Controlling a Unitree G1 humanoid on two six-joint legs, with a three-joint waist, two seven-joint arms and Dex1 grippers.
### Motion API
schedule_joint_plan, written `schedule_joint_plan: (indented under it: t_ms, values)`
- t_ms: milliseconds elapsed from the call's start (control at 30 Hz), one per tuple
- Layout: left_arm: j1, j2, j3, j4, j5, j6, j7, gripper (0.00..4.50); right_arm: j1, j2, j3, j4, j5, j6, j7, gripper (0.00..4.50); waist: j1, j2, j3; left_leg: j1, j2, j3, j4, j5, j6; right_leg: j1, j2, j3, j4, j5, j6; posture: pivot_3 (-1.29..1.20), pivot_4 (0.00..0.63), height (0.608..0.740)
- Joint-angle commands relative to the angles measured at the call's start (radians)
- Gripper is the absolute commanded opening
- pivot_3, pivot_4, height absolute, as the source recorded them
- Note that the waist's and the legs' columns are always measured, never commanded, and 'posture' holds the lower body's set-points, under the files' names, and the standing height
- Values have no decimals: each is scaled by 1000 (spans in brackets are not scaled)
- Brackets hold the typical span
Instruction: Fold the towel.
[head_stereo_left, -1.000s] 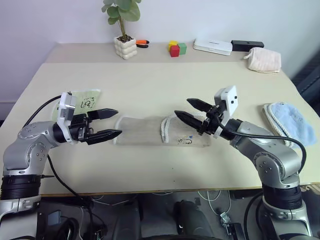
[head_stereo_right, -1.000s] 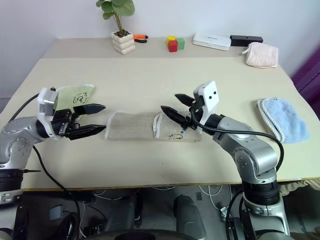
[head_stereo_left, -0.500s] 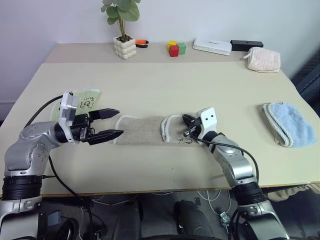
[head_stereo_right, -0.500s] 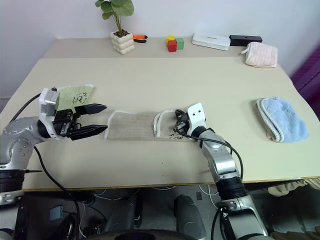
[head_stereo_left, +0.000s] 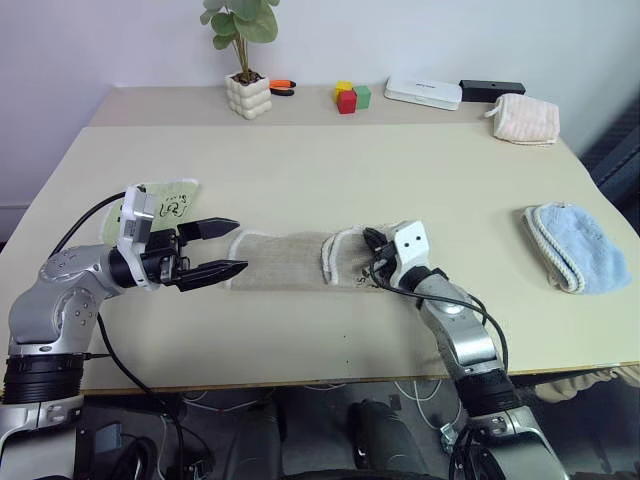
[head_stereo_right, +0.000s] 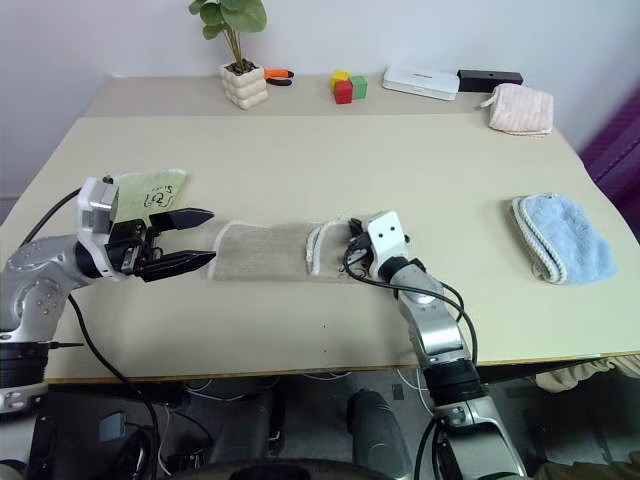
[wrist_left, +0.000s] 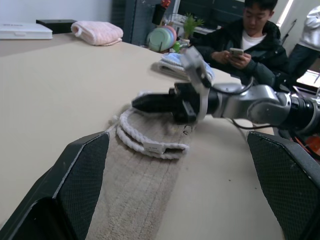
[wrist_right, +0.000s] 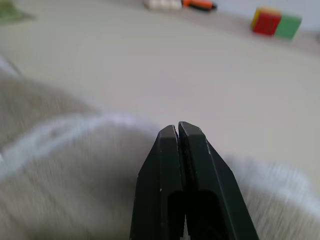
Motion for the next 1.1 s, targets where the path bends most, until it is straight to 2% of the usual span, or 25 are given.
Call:
schedule_joint_plan:
  t_ms: [33,200,333,467,600,733,867,967,1033,1067,1100]
  values:
    - [-24,0,9,-9,-11,-14,-5,4500,-17,11,19,-110,-19,50,-10,41,1,0,0,0,0,0,0,0,0,0,0,0,0,0,0,0,150,740]
    - [-1,-8,4,-36,16,-22,52,4500,31,55,72,-119,-42,61,-15,41,1,0,0,0,0,0,0,0,0,0,0,0,0,0,0,0,150,740]
    - [37,-65,40,-121,20,-62,167,4500,82,65,95,-81,-77,27,-33,41,4,0,0,-1,0,0,0,0,0,0,-1,0,0,0,0,0,150,740]
    - [97,-64,49,-194,-12,31,265,4500,109,62,141,-29,-123,-19,-30,41,-1,0,0,0,0,0,0,0,0,0,0,0,0,0,0,0,150,740]
    - [101,-44,46,-192,-39,164,358,4500,91,71,139,-2,-128,-24,-24,41,-1,0,0,0,0,0,0,0,0,0,0,0,1,0,0,0,150,740]
    - [158,-56,75,-239,-31,185,446,4500,16,93,51,-37,-12,57,11,41,-2,0,0,0,0,0,0,0,0,0,0,0,1,0,0,0,150,740]
    - [206,-79,147,-315,-189,333,541,4500,-47,74,-79,-189,224,208,106,1740,1,0,0,0,0,-1,0,0,0,0,0,0,1,0,0,0,150,740]
    - [258,-103,176,-392,-309,424,616,4500,-45,-47,-111,-311,331,294,243,3285,6,-1,0,0,0,-1,1,0,0,1,-1,-1,1,0,0,0,150,740]
    - [291,-152,196,-424,-383,456,703,4500,-25,-138,-140,-383,417,351,336,4203,5,0,0,0,0,-1,0,0,0,2,-2,-1,0,0,0,0,150,740]
    - [308,-167,196,-435,-396,463,731,4500,-13,-190,-151,-412,444,368,379,4452,6,0,0,1,0,-1,0,0,0,2,-2,-1,0,0,0,0,150,740]
    - [318,-174,195,-441,-405,469,752,4500,-6,-226,-157,-429,461,380,405,4452,4,0,0,1,0,-1,0,0,0,2,-2,-1,0,0,0,0,150,740]
